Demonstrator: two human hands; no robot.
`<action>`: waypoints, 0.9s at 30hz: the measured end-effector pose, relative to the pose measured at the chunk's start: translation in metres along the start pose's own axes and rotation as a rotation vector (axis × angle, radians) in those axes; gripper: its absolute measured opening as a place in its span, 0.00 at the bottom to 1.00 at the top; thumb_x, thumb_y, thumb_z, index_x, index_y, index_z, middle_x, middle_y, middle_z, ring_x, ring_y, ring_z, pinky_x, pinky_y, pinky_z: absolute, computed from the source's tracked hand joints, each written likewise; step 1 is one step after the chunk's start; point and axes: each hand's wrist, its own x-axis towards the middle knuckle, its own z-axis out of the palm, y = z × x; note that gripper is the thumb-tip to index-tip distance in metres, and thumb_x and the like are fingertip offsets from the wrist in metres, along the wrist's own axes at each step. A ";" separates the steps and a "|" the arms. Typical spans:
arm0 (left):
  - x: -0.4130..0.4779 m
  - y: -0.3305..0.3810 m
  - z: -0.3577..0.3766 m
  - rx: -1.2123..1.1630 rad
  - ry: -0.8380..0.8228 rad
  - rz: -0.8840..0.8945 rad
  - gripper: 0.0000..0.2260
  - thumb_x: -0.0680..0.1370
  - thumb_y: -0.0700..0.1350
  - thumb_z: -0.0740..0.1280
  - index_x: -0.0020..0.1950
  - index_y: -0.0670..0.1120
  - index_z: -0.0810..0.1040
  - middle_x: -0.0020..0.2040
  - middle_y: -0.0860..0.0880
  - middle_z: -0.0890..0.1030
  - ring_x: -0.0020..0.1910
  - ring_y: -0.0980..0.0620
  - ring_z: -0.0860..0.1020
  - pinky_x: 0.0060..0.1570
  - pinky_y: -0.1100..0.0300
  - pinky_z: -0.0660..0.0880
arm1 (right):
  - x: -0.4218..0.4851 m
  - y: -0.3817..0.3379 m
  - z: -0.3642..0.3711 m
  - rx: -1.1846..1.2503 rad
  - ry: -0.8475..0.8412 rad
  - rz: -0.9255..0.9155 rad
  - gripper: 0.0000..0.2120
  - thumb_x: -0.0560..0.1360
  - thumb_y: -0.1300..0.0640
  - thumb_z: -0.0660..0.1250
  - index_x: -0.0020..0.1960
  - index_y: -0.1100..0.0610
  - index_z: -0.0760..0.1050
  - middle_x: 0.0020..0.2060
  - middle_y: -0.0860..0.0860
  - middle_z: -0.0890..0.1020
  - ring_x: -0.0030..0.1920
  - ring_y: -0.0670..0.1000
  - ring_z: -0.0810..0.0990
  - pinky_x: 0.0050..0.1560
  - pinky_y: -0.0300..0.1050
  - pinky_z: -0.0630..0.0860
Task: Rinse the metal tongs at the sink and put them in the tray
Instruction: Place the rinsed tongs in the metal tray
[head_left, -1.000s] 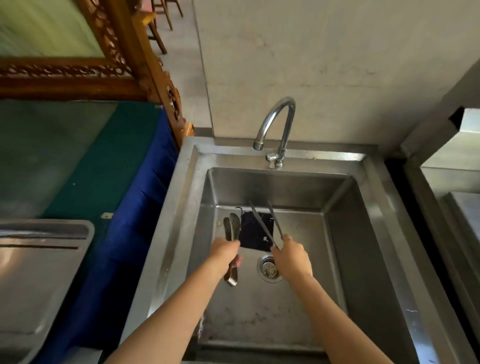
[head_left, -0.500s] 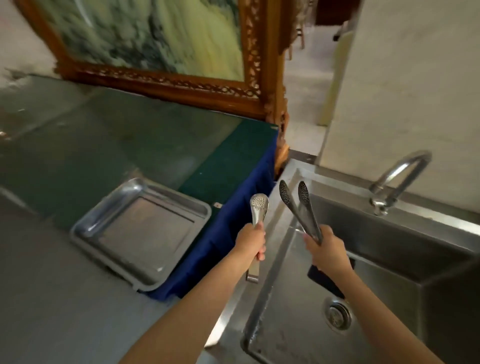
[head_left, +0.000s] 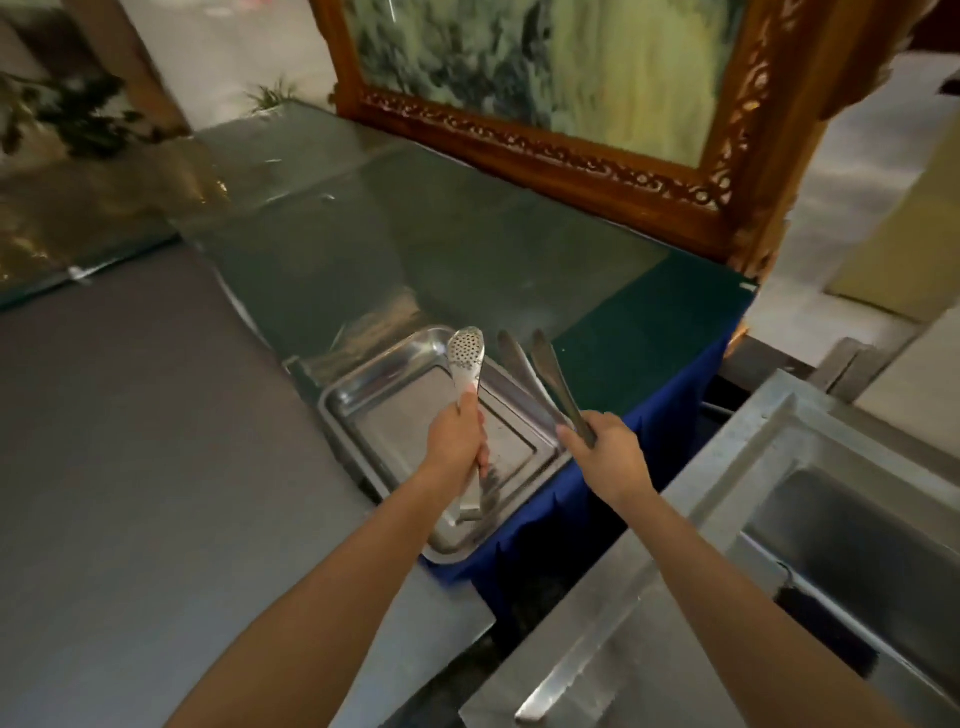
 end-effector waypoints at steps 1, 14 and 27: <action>0.009 0.000 -0.006 -0.012 0.015 -0.002 0.19 0.81 0.53 0.53 0.36 0.44 0.68 0.26 0.48 0.68 0.18 0.55 0.67 0.18 0.61 0.66 | 0.007 -0.005 0.009 -0.049 -0.027 -0.023 0.13 0.76 0.50 0.64 0.52 0.60 0.76 0.43 0.58 0.76 0.40 0.57 0.75 0.41 0.46 0.69; 0.098 -0.037 -0.064 -0.032 0.116 -0.024 0.22 0.81 0.55 0.53 0.32 0.44 0.68 0.20 0.51 0.68 0.16 0.54 0.65 0.16 0.64 0.66 | 0.080 0.003 0.117 -0.447 -0.274 -0.110 0.21 0.78 0.46 0.57 0.66 0.57 0.67 0.62 0.56 0.71 0.62 0.55 0.70 0.59 0.47 0.69; 0.098 -0.044 -0.070 -0.118 0.064 -0.023 0.20 0.81 0.54 0.51 0.36 0.44 0.67 0.22 0.52 0.68 0.19 0.55 0.66 0.19 0.63 0.68 | 0.082 0.012 0.128 -0.732 -0.154 -0.111 0.21 0.79 0.46 0.55 0.65 0.59 0.67 0.58 0.57 0.75 0.58 0.56 0.73 0.58 0.49 0.71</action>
